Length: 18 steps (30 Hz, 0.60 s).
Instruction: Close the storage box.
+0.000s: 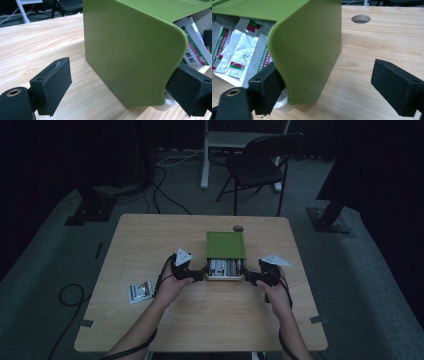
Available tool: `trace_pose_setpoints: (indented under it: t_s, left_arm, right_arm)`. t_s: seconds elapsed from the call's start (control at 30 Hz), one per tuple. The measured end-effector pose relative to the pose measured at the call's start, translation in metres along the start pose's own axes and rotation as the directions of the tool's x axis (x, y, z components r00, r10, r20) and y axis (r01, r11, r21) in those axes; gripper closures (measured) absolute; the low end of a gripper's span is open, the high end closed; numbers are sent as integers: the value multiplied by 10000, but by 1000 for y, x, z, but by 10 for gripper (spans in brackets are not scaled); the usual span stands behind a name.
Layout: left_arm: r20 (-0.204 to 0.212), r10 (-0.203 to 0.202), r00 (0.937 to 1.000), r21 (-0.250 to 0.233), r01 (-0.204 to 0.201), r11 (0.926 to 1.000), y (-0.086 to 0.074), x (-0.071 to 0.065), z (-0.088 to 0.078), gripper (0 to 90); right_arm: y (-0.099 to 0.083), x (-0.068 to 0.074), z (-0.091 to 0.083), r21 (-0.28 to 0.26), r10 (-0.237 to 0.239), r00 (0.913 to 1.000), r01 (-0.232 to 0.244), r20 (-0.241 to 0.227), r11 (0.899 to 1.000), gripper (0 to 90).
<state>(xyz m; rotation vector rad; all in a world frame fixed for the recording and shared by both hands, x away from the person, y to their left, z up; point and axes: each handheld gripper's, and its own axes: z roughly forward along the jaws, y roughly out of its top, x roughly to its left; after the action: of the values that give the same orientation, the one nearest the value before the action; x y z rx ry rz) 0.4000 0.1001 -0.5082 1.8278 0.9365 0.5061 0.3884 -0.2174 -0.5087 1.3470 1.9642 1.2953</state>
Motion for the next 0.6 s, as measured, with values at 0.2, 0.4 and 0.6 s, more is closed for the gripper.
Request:
trace_pose_setpoints:
  t_s: [0.2, 0.4, 0.6]
  left_arm:
    - [240, 284, 9993, -54, -283, 9996, -2, -9, -3, 106]
    - [335, 35, 9994, -407, -21, 9992, -1, -14, -9, 106]
    - [392, -20, 9992, -633, 45, 9980, -2, -23, -17, 106]
  right_arm:
    - [0, 7, -3, -343, 94, 9993, -106, -358, 9994, 119]
    - [-2, 12, -7, -555, -161, 9992, 141, -360, 9984, 119]
    - [-3, 13, -14, -638, -281, 9991, 261, -311, 9976, 120]
